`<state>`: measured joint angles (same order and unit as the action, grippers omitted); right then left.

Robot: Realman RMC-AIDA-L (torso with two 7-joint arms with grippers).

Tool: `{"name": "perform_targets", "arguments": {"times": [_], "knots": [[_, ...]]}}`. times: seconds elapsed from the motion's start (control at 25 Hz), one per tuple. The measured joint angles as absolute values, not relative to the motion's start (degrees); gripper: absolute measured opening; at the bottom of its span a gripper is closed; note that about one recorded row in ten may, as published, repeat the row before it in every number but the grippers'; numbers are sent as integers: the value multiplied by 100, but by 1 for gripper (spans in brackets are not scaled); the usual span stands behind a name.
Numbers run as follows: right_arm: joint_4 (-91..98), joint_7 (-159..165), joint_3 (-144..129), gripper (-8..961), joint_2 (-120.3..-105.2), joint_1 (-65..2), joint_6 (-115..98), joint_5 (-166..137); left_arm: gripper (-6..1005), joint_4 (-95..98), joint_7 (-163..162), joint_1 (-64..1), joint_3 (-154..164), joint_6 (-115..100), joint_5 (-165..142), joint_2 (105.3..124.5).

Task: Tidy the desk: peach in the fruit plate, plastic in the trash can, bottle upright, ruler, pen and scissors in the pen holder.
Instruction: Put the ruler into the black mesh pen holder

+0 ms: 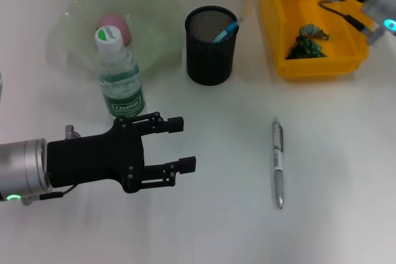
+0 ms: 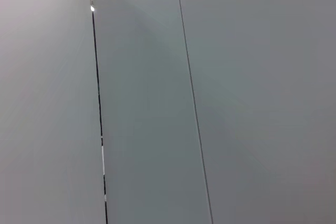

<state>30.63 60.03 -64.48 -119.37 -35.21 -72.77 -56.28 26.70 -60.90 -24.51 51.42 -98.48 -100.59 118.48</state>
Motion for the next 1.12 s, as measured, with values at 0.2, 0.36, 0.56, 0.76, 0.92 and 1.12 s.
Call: {"name": "perform_targets", "arguments": {"times": [0.2, 0.36, 0.56, 0.76, 0.92, 1.12], "knots": [[2580, 5899, -6472, 376, -11936, -4117, -6784, -5639, 746, 2653, -6090, -2455, 5142, -9855, -10056, 11848], [2436, 5815, -6562, 380, -11965, -4405, -6227, -5639, 746, 2634, -6090, -2434, 5142, -9864, -10054, 11848], [2296, 5783, -6967, 385, -11968, -4749, -5646, -5637, 746, 2627, -6087, -2422, 5142, -9865, -10054, 11847], [2267, 5819, -7183, 391, -11958, -4871, -5443, -5629, 746, 2620, -6085, -2422, 5141, -9865, -10054, 11848], [2256, 5864, -7213, 395, -11954, -4881, -5398, -5629, 746, 2619, -6084, -2415, 5141, -9865, -10054, 11848], [2272, 6014, -7239, 410, -11931, -4841, -5375, -5644, 747, 2636, -6082, -2408, 5141, -9862, -10055, 11847]]}}
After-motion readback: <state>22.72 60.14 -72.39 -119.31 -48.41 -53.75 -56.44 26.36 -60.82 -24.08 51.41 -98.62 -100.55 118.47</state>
